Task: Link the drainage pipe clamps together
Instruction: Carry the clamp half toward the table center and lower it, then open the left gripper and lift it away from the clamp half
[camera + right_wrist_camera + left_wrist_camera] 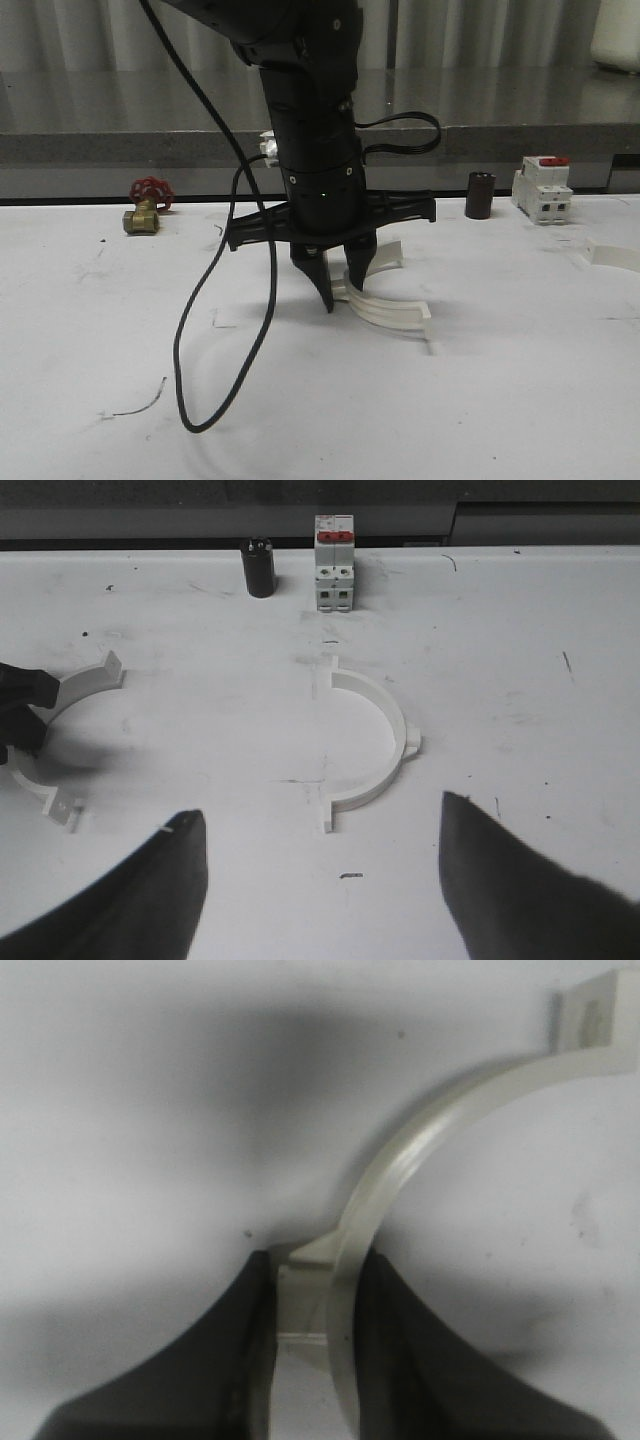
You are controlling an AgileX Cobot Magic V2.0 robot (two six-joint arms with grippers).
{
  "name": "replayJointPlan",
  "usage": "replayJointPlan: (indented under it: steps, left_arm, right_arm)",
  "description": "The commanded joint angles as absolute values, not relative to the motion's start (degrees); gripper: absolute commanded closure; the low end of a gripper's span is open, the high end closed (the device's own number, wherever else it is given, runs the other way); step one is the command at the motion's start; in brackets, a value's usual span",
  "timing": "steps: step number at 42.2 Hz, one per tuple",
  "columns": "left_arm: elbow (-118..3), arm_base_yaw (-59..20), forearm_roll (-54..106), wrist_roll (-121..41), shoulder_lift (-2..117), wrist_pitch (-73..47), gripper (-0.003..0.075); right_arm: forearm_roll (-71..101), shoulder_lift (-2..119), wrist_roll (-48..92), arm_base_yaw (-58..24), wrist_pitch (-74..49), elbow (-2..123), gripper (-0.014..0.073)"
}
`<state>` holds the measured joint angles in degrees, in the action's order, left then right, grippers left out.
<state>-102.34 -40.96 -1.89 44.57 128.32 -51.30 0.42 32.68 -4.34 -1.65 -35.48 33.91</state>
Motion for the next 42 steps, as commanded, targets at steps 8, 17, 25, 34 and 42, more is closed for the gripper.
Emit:
replayJointPlan:
  steps: [8,17,25,34,42]
  left_arm:
    - [-104.1,-41.4,-2.4,46.0,125.1,-50.9,0.0655]
    - [-104.1,-41.4,-2.4,46.0,125.1,-50.8,0.0542]
    - [-104.1,-41.4,-2.4,46.0,125.1,-50.6,0.0424]
    - [-104.1,-41.4,-1.8,44.9,124.1,-50.4,0.0425]
    - [-104.1,-41.4,-2.4,34.7,118.0,-51.9,0.0425]
  right_arm:
    - [0.0,33.3,-4.1,-1.7,-32.0,35.5,0.0074]
    - [0.0,33.3,-4.1,-1.7,-32.0,35.5,0.0074]
    - [0.0,33.3,-4.1,-1.7,-32.0,35.5,0.0074]
    - [0.0,33.3,-4.1,-1.7,-32.0,35.5,0.0074]
    - [0.0,33.3,-4.1,-1.7,-32.0,35.5,0.0074]
